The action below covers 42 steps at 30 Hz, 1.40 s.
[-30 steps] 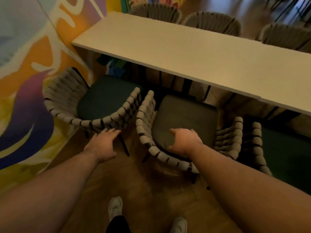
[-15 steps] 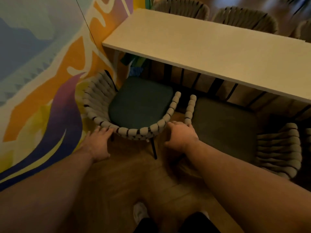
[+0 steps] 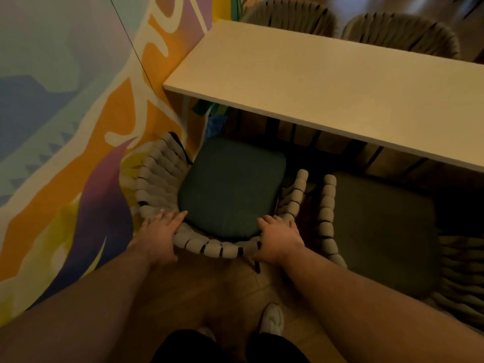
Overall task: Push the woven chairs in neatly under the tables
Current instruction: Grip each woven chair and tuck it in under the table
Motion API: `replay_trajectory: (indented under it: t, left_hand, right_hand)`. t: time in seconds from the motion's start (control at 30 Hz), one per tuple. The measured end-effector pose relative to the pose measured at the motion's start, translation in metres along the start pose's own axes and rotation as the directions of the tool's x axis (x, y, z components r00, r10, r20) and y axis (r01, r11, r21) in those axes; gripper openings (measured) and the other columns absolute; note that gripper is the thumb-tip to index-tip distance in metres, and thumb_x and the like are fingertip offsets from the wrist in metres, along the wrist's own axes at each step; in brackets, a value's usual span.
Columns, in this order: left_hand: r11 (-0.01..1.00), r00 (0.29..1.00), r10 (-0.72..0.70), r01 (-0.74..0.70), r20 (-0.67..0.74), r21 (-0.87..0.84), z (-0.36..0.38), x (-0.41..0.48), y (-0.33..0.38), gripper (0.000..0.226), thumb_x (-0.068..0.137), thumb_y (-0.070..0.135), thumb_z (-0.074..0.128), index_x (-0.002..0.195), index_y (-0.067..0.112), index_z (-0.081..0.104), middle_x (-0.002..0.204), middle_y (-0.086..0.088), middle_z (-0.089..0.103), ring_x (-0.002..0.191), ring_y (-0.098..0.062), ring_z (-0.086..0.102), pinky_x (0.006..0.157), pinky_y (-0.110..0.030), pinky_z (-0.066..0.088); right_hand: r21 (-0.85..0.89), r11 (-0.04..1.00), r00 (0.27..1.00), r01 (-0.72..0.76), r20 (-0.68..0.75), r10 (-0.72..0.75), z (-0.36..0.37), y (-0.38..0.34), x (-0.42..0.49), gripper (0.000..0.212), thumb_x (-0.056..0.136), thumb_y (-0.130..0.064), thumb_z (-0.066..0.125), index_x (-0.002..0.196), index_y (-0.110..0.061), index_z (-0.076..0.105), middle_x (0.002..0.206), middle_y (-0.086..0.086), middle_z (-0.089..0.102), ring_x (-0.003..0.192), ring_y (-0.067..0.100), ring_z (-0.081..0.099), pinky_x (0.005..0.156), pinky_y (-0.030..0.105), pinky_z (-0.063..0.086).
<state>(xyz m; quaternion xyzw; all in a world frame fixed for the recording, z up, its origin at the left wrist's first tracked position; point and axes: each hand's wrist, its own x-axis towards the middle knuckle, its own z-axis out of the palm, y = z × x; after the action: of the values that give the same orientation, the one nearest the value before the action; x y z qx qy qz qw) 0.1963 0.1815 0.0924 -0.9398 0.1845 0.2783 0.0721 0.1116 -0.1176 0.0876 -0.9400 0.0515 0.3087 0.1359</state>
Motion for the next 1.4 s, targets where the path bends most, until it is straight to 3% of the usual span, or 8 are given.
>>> replay_trajectory:
  t: [0.33,0.53,0.6,0.67,0.73,0.8,0.93,1.4]
  left_hand:
    - [0.947,0.956,0.217,-0.255,0.198,0.194,0.007,0.106,-0.062,0.123,0.088,0.044,0.078,0.167,0.033,-0.017,0.178,-0.001,0.003,0.164,-0.03,0.0,0.133,-0.053,0.004]
    - [0.828,0.872,0.313,-0.445,0.377,0.342,0.036,0.137,-0.094,0.101,0.094,0.044,0.067,0.17,0.034,0.001,0.176,0.004,0.017,0.161,-0.026,0.017,0.132,-0.05,0.005]
    - [0.815,0.866,0.36,-0.473,0.346,0.335,0.041,0.142,-0.098,0.085,0.1,0.032,0.058,0.169,0.037,0.01,0.175,0.007,0.023,0.158,-0.02,0.026,0.132,-0.045,0.009]
    - [0.808,0.855,0.404,-0.501,0.325,0.312,0.046,0.147,-0.098,0.076,0.103,0.023,0.052,0.168,0.039,0.016,0.174,0.009,0.026,0.155,-0.016,0.032,0.131,-0.041,0.017]
    - [0.792,0.839,0.458,-0.535,0.294,0.294,0.046,0.15,-0.098,0.071,0.105,0.02,0.05,0.167,0.041,0.022,0.17,0.011,0.034,0.15,-0.015,0.04,0.124,-0.037,0.032]
    - [0.787,0.833,0.48,-0.547,0.275,0.285,0.041,0.15,-0.095,0.066,0.106,0.022,0.051,0.163,0.046,0.028,0.162,0.013,0.046,0.143,-0.013,0.049,0.114,-0.034,0.043]
    - [0.786,0.841,0.485,-0.539,0.238,0.304,0.037,0.144,-0.086,0.06,0.107,0.025,0.052,0.158,0.05,0.034,0.152,0.015,0.054,0.135,-0.012,0.054,0.107,-0.034,0.048]
    - [0.863,0.901,0.374,-0.425,0.22,0.272,0.036,0.182,-0.088,0.067,0.103,0.02,0.058,0.158,0.051,0.037,0.158,0.014,0.05,0.144,-0.012,0.048,0.121,-0.04,0.041]
  right_hand:
    - [0.05,0.987,0.98,-0.152,0.136,0.144,0.03,-0.053,0.071,0.111,0.089,-0.062,0.076,0.173,-0.027,0.012,0.18,0.002,0.015,0.165,0.029,0.009,0.131,0.061,0.003]
    - [-0.111,0.981,0.947,-0.158,0.263,0.182,0.074,-0.083,0.088,0.117,0.08,-0.074,0.078,0.171,-0.028,0.022,0.175,0.003,0.029,0.161,0.034,0.02,0.13,0.06,0.012]
    - [-0.151,0.973,0.952,-0.175,0.227,0.207,0.084,-0.088,0.091,0.102,0.085,-0.065,0.079,0.167,-0.028,0.033,0.167,0.001,0.042,0.155,0.034,0.031,0.125,0.057,0.024]
    - [-0.154,0.968,0.962,-0.197,0.159,0.221,0.089,-0.088,0.095,0.067,0.096,-0.047,0.071,0.157,-0.03,0.049,0.153,0.0,0.056,0.142,0.032,0.043,0.116,0.054,0.033]
    - [-0.145,0.961,0.966,-0.234,0.076,0.246,0.093,-0.087,0.096,0.036,0.101,-0.034,0.061,0.136,-0.03,0.065,0.131,0.0,0.067,0.128,0.03,0.05,0.108,0.051,0.036]
    - [-0.12,0.953,0.959,-0.278,0.023,0.282,0.095,-0.087,0.092,0.023,0.103,-0.03,0.058,0.123,-0.028,0.07,0.114,-0.001,0.067,0.121,0.029,0.052,0.107,0.05,0.036]
    - [-0.106,0.94,0.946,-0.323,-0.021,0.323,0.1,-0.089,0.083,0.02,0.104,-0.027,0.057,0.121,-0.027,0.069,0.107,0.001,0.065,0.12,0.029,0.052,0.109,0.05,0.036]
    - [-0.118,0.943,0.95,-0.312,-0.016,0.313,0.091,-0.079,0.11,0.014,0.103,-0.031,0.063,0.114,-0.026,0.071,0.112,0.003,0.068,0.116,0.028,0.055,0.105,0.051,0.038]
